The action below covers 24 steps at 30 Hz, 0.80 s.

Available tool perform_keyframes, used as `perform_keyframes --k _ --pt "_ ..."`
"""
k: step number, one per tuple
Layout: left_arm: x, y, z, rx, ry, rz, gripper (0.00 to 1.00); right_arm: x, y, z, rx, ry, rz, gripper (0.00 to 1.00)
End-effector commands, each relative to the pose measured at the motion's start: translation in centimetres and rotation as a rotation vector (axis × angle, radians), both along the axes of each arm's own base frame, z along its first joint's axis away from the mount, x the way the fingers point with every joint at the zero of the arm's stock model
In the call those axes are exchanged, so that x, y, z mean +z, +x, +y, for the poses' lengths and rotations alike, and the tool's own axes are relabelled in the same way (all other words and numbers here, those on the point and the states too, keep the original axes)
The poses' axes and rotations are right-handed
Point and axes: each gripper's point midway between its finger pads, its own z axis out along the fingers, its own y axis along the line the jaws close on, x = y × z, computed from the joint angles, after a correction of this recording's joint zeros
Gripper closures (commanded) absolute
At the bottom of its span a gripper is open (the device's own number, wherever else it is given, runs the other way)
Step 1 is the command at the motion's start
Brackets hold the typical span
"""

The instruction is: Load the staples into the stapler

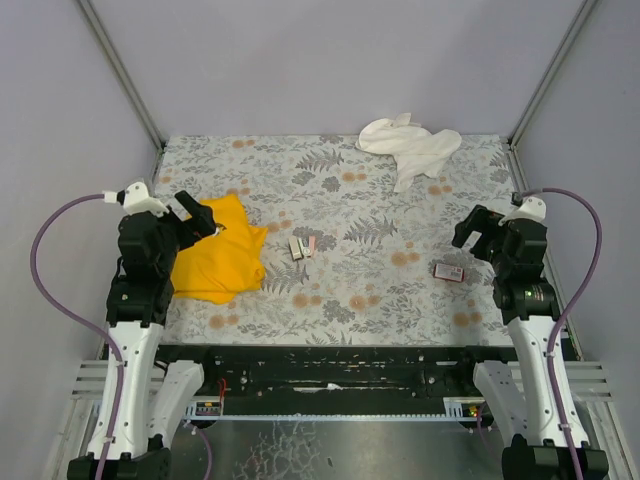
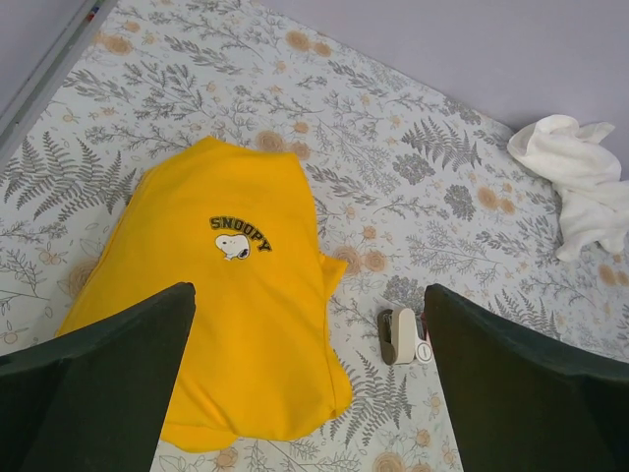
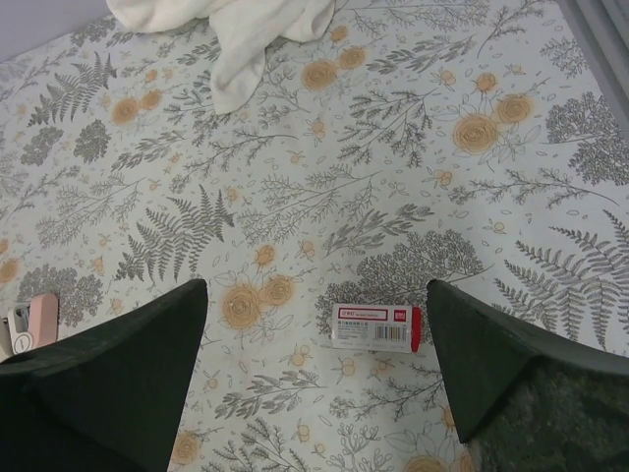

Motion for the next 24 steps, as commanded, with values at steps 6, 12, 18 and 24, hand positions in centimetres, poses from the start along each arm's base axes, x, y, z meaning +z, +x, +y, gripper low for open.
perform_keyframes --k 6,12,18,24 --pt "0.6 0.4 1.4 0.088 -0.015 -0.026 0.0 3.7 -0.5 -1.1 -0.065 -0.019 -0.043 0.01" --pt "0.7 2.1 -0.9 -0.059 -0.008 -0.024 0.0 2.7 0.0 1.2 0.05 0.026 -0.022 0.01" --pt "-2.7 3.6 -7.0 -0.374 -0.035 0.105 0.0 -2.1 -2.2 3.8 0.12 0.171 0.217 0.01" --pt "-6.7 2.6 -10.3 -0.503 -0.022 0.192 0.0 -5.7 -4.7 6.6 0.163 0.313 0.365 0.07"
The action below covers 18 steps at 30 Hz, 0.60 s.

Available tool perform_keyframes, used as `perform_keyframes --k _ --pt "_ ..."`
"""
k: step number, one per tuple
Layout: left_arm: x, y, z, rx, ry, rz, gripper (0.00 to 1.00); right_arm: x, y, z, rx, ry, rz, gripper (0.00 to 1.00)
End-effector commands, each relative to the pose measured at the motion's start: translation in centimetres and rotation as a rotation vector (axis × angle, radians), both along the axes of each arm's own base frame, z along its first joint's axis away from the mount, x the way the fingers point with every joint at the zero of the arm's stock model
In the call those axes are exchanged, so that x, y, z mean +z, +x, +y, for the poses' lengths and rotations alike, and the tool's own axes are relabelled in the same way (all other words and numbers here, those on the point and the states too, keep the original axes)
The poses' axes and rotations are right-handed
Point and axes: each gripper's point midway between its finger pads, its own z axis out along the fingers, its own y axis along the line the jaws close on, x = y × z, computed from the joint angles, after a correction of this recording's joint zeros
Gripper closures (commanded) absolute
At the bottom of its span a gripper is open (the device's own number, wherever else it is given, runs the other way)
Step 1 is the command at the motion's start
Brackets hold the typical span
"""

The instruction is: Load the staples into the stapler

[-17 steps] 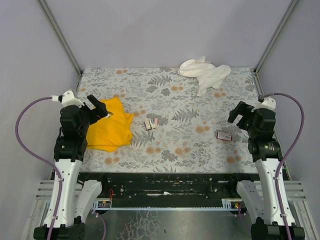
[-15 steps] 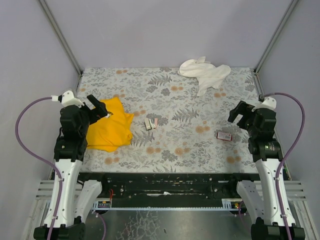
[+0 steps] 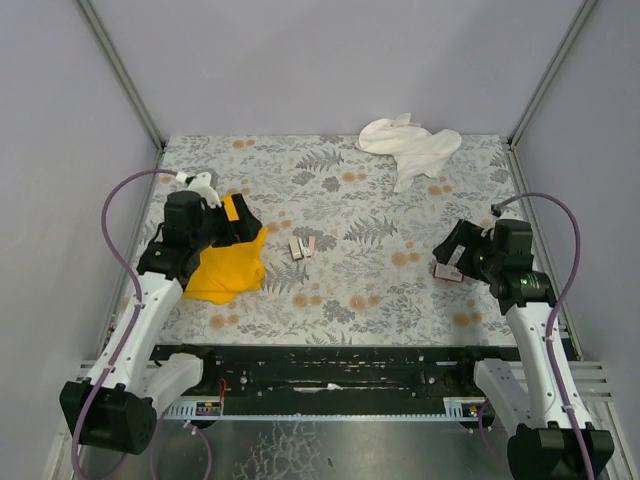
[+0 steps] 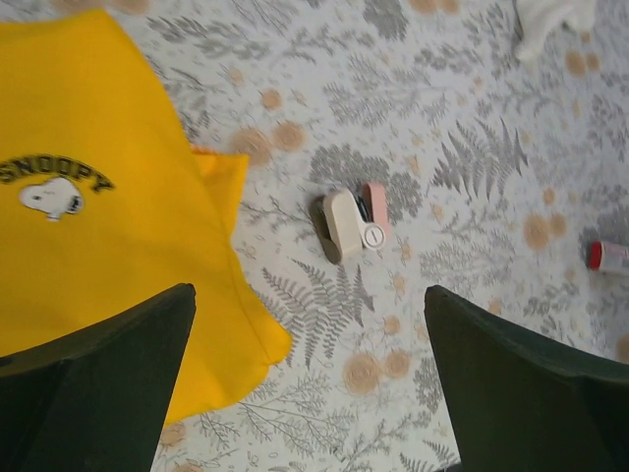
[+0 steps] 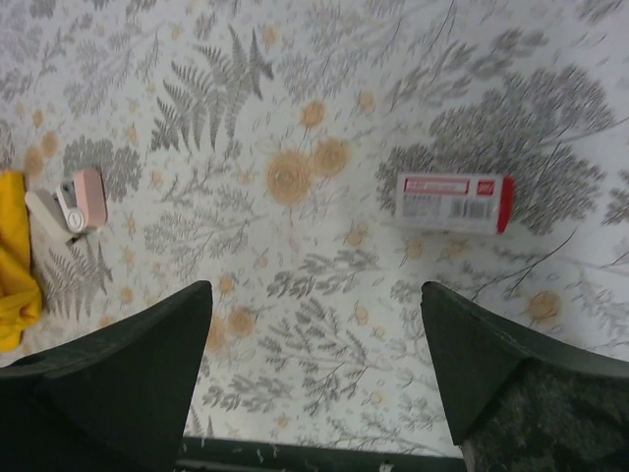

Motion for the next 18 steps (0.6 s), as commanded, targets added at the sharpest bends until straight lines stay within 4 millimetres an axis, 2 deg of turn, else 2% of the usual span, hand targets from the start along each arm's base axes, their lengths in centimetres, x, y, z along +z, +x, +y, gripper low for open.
perform_keyframes --k 1,4,6,11,13,15,18 --pt "-0.8 -0.7 -2.9 -0.138 -0.021 -0.026 0.0 -1.8 -2.0 3.2 0.057 0.133 0.118 0.08" --pt "-3.7 -2.0 -5.7 -0.21 -0.065 0.055 0.0 -3.3 -2.0 5.5 0.117 0.147 0.196 0.12" --pt "-5.4 -2.8 -7.7 -0.262 -0.065 0.119 0.0 -4.7 -2.1 6.9 0.146 0.084 0.267 0.14" --pt "-7.5 -4.0 -10.6 -0.287 -0.126 0.228 0.01 -5.6 -2.2 9.7 0.205 0.015 0.338 0.14" --pt "-8.4 -4.4 -11.0 -0.248 -0.162 0.27 0.01 -6.1 -2.3 9.9 0.207 0.001 0.35 0.15" --pt "-9.2 -4.9 -11.1 -0.219 -0.186 0.301 0.01 -6.3 -2.4 9.3 0.174 -0.02 0.35 0.16" --pt "-8.8 -5.9 -12.0 -0.237 -0.237 0.29 0.01 -5.2 -2.4 8.3 0.124 -0.031 0.304 0.13"
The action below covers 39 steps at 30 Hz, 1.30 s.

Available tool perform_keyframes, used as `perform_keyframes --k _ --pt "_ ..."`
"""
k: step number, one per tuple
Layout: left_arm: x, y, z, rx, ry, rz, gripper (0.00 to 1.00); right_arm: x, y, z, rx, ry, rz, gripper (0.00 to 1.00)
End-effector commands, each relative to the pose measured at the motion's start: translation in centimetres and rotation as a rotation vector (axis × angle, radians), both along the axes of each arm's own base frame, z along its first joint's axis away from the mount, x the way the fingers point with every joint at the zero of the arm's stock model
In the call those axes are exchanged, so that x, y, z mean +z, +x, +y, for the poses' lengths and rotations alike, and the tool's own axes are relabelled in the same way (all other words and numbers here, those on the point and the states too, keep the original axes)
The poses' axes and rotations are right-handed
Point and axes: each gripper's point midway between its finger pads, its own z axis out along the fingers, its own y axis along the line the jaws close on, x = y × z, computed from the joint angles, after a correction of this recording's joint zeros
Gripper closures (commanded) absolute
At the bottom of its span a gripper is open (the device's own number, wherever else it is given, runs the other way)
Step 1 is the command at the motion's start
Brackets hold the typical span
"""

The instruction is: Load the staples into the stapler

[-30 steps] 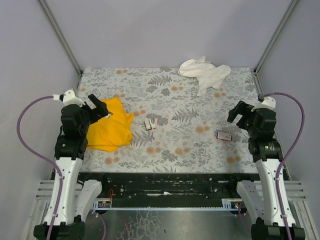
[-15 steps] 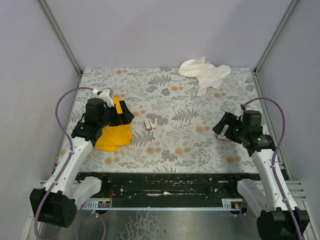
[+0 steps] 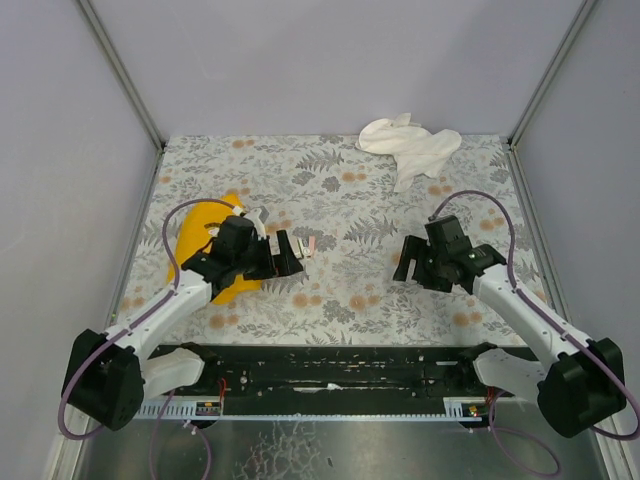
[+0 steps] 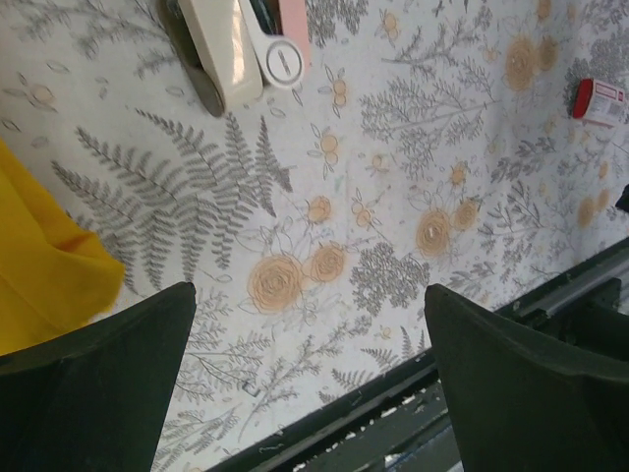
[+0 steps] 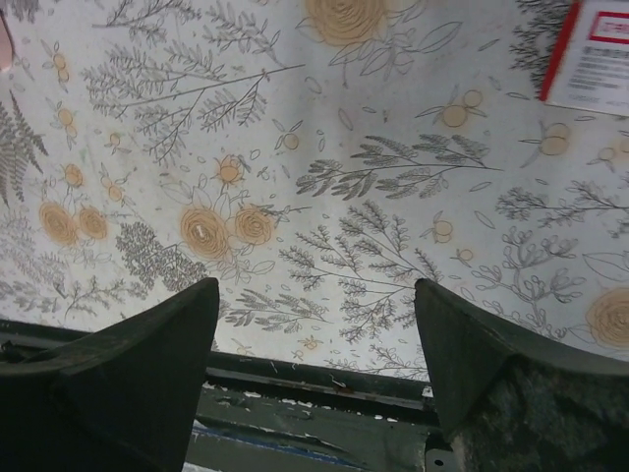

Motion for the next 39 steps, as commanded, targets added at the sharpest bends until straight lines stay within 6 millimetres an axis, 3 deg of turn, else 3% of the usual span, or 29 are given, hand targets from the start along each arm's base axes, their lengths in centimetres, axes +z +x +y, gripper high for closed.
perform_keyframes --k 1,5,10,12,17,25,30,39 --pt "1.8 -0.2 -2.0 0.016 -0.124 -0.034 0.01 3.2 1.1 -1.5 -0.105 -0.033 -0.114 0.1" --pt "3.4 0.4 -2.3 -0.088 -0.041 -0.057 0.0 4.2 0.7 -5.1 -0.191 -0.153 -0.142 0.06" --pt "6.7 2.2 -1.1 -0.109 0.071 -0.175 0.0 3.2 0.0 -9.4 -0.342 -0.163 -0.102 0.05" --pt "7.0 2.8 -0.5 -0.09 0.097 -0.232 0.0 3.3 0.0 -10.6 -0.397 -0.17 -0.107 0.05" --pt "6.0 3.1 0.2 -0.047 0.108 -0.261 0.0 2.8 0.9 -11.3 -0.423 -0.194 -0.1 0.08" --pt "7.1 3.5 1.0 0.008 0.115 -0.316 0.0 -0.5 2.9 -11.4 -0.383 -0.211 -0.059 0.18" --pt "6.6 3.3 1.2 0.017 0.117 -0.307 0.0 -2.8 3.6 -12.8 -0.37 -0.237 0.004 0.18" --pt "6.3 3.7 1.8 0.042 0.147 -0.306 0.0 -4.8 6.0 -14.0 -0.324 -0.205 0.067 0.17"
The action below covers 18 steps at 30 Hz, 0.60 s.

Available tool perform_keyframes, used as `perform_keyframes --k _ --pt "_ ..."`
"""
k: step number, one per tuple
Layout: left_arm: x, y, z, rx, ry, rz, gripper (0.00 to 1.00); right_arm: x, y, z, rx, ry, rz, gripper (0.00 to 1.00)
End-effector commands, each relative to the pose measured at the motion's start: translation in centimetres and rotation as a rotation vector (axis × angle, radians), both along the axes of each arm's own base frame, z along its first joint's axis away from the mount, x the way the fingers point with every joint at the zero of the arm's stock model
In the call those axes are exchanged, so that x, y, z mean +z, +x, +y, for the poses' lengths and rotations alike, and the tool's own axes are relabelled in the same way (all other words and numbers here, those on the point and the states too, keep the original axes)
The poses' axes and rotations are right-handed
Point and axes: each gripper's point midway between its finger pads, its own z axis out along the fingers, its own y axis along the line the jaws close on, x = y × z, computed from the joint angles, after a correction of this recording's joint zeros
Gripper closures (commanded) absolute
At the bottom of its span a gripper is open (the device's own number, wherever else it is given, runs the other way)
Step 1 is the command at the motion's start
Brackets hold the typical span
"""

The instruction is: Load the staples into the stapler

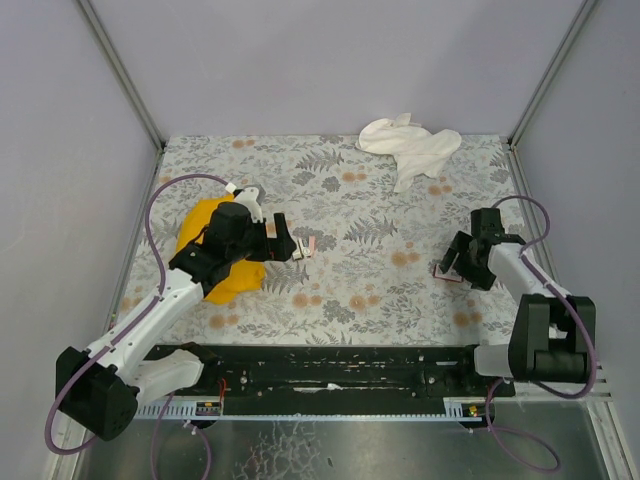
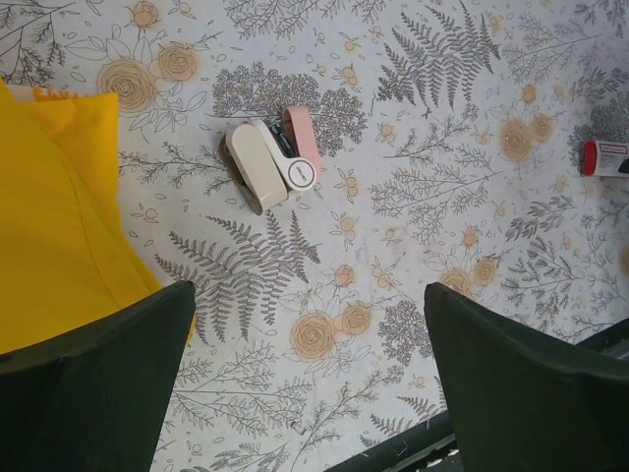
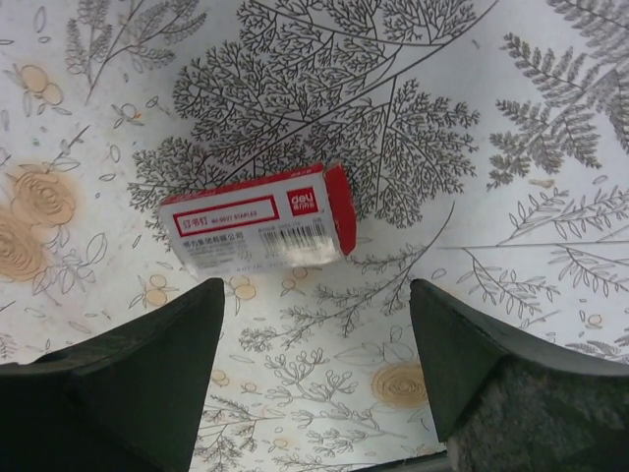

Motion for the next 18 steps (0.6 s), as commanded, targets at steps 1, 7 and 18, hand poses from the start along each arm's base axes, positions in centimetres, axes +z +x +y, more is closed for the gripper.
perform_keyframes --k 1,7,18 --pt "0.6 0.9 0.2 0.016 0.008 -0.05 0.0 0.4 3.0 0.3 0.084 0.039 -0.036 0.18" --pt "0.5 1.0 0.1 0.015 0.011 -0.047 0.0 0.3 4.5 0.8 0.154 0.063 -0.022 0.29" --pt "0.4 0.9 -0.1 0.004 0.008 -0.038 0.0 -0.9 4.3 0.3 0.218 0.036 0.06 0.35"
